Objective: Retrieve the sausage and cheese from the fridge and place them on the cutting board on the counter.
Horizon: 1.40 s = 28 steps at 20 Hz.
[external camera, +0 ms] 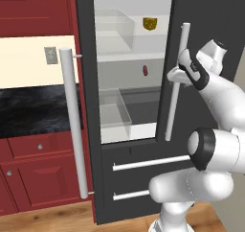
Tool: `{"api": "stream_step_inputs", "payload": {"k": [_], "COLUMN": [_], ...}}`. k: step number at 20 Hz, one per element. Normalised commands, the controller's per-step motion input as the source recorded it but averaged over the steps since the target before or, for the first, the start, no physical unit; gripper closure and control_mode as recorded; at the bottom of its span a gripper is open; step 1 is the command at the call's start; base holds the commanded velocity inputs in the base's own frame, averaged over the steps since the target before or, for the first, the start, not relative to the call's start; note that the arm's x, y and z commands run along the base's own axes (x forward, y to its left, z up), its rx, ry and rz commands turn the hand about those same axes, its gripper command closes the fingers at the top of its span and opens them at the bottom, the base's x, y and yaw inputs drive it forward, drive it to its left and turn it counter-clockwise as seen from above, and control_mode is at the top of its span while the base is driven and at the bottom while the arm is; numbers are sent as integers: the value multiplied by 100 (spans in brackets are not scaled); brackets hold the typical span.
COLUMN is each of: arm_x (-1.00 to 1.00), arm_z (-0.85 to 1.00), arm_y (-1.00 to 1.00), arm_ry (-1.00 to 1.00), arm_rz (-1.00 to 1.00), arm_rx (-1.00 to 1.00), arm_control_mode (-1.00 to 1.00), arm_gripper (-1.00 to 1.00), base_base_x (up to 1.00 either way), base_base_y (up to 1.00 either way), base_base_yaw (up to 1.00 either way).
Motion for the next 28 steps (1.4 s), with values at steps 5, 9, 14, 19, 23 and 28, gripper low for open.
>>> {"api": "stream_step_inputs", "payload": {"k": [5, 9, 14, 19, 23, 28], "arm_x": [9, 0, 22, 52, 50, 54], "arm_z": [-23, -30, -22, -1, -2, 0], "arm_y": [0, 3, 14, 17, 7, 5], "arm_ry": [-29, -47, -33, -4, 0, 0], "arm_rz": [-7, -12, -20, -17, -11, -9], "arm_rx": [0, 0, 0, 0, 0, 0], "arm_control_mode": [-100, -100, -100, -100, -100, -100], "arm_gripper": [-100, -100, -100, -100, -100, 100], "base_base_x": [0, 0, 0, 0, 0, 0], "base_base_y": [0, 0, 0, 0, 0, 0], "base_base_yaw": [0, 0, 0, 0, 0, 0]}}
